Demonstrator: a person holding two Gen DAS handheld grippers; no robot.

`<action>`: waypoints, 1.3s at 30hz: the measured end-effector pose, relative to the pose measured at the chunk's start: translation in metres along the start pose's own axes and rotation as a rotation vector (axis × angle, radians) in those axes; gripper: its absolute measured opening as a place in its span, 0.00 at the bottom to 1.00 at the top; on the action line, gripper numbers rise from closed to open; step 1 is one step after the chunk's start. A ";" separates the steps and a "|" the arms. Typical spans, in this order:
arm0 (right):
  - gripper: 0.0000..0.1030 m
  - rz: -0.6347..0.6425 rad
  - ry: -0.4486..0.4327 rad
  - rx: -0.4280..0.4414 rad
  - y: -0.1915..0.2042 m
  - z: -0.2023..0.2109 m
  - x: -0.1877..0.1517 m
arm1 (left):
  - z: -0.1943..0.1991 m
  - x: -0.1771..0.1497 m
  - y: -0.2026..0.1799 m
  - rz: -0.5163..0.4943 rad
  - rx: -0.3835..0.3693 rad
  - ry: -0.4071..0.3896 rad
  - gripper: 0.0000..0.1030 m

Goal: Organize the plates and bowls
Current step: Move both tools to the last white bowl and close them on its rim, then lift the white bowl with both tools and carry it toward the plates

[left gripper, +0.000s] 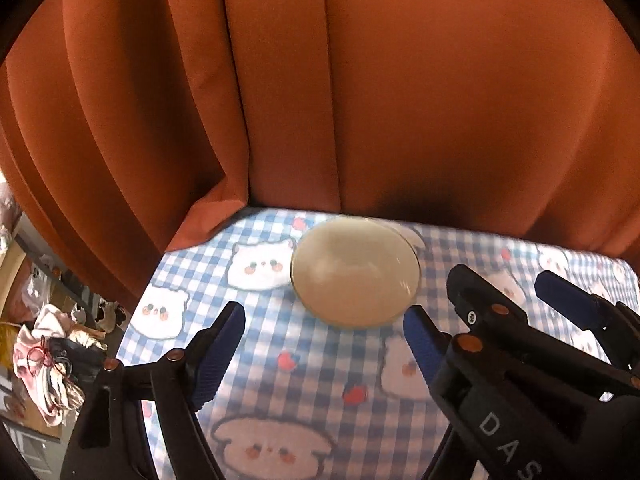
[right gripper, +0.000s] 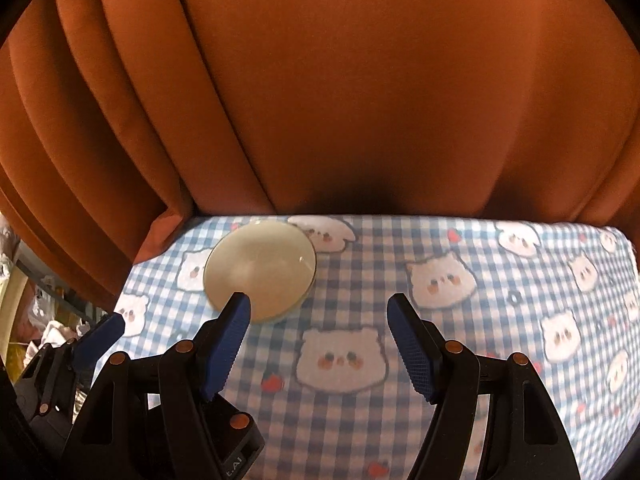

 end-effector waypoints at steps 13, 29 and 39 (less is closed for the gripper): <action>0.71 0.033 -0.002 0.045 0.000 -0.080 0.035 | -0.067 0.019 0.008 0.049 0.097 0.008 0.69; 0.18 0.038 0.095 0.127 0.010 -0.148 0.017 | -0.117 0.002 0.014 0.108 0.109 0.060 0.33; 0.17 0.033 0.101 0.140 0.010 -0.157 0.014 | -0.123 0.003 0.020 0.089 0.145 0.077 0.26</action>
Point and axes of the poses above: each gripper's, at about its wrist camera, not at the fingertips, and z roughly against the way its jaws point, y to its left, x to its top, the point moved 9 cm from there along -z, roughly the way its jaws point, and after that the axes turned 4 degrees about z, right-handed, at the moved point
